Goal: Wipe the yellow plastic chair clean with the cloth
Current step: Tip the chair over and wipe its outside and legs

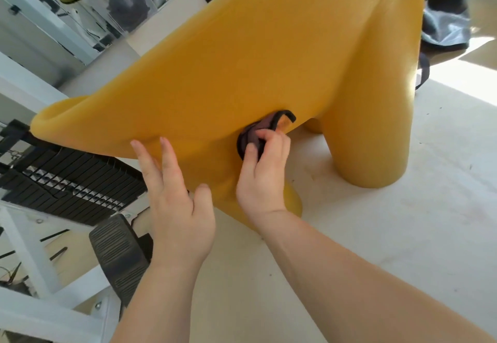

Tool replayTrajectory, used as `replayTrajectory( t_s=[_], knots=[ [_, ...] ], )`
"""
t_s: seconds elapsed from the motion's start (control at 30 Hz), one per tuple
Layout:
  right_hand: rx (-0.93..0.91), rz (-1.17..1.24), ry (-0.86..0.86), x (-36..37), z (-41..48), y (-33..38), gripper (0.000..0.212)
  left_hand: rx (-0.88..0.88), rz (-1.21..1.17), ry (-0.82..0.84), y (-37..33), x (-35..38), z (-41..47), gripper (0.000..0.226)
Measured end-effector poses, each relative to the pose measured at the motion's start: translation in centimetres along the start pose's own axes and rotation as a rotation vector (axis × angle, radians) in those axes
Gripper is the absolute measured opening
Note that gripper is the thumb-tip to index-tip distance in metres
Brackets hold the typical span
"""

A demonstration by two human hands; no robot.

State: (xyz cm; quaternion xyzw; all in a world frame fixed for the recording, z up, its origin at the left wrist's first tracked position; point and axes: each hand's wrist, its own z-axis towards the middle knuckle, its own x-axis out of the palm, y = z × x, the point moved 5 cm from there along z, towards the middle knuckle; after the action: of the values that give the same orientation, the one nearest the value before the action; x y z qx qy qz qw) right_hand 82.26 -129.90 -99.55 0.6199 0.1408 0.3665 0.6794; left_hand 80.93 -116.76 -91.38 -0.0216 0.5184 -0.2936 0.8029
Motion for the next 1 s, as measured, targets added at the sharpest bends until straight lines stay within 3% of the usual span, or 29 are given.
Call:
replayTrajectory(
  t_s=[0.03, 0.23, 0.4, 0.47, 0.63, 0.73, 0.83, 0.9, 1.0],
  knots=[
    [0.009, -0.008, -0.047, -0.4, 0.9, -0.1, 0.01, -0.014, -0.011, 0.016, 0.0, 0.4, -0.1, 0.083],
    [0.106, 0.026, -0.226, -0.8, 2.6, -0.5, 0.017, -0.053, -0.023, 0.072, 0.5, 1.0, -0.6, 0.081],
    [-0.032, -0.03, 0.034, 2.7, -0.6, 0.7, 0.019, -0.049, 0.003, 0.055, 0.9, 1.3, -0.6, 0.076],
    [-0.048, -0.07, 0.033, 1.7, 0.3, 0.4, 0.023, -0.057, 0.019, 0.079, 0.9, 1.6, -0.6, 0.076],
    [0.312, -0.031, -0.229, -5.0, 6.6, -2.6, 0.016, -0.079, 0.017, 0.103, 0.6, 1.7, -0.7, 0.081],
    [0.176, -0.089, -0.26, -4.6, 6.4, -0.3, 0.014, -0.098, 0.019, 0.102, 0.5, 1.9, -0.7, 0.083],
    [-0.069, -0.088, -0.104, -0.9, 2.6, 2.9, 0.015, -0.125, 0.043, 0.077, 0.1, 2.2, -0.6, 0.086],
    [-0.11, -0.072, -0.033, -0.1, 1.7, 3.8, 0.017, -0.152, 0.053, 0.056, -0.3, 2.4, -0.5, 0.087],
    [-0.03, -0.046, -0.155, -3.4, 4.9, 3.0, 0.02, -0.211, 0.043, 0.065, -0.9, 2.4, -0.4, 0.084]
  ],
)
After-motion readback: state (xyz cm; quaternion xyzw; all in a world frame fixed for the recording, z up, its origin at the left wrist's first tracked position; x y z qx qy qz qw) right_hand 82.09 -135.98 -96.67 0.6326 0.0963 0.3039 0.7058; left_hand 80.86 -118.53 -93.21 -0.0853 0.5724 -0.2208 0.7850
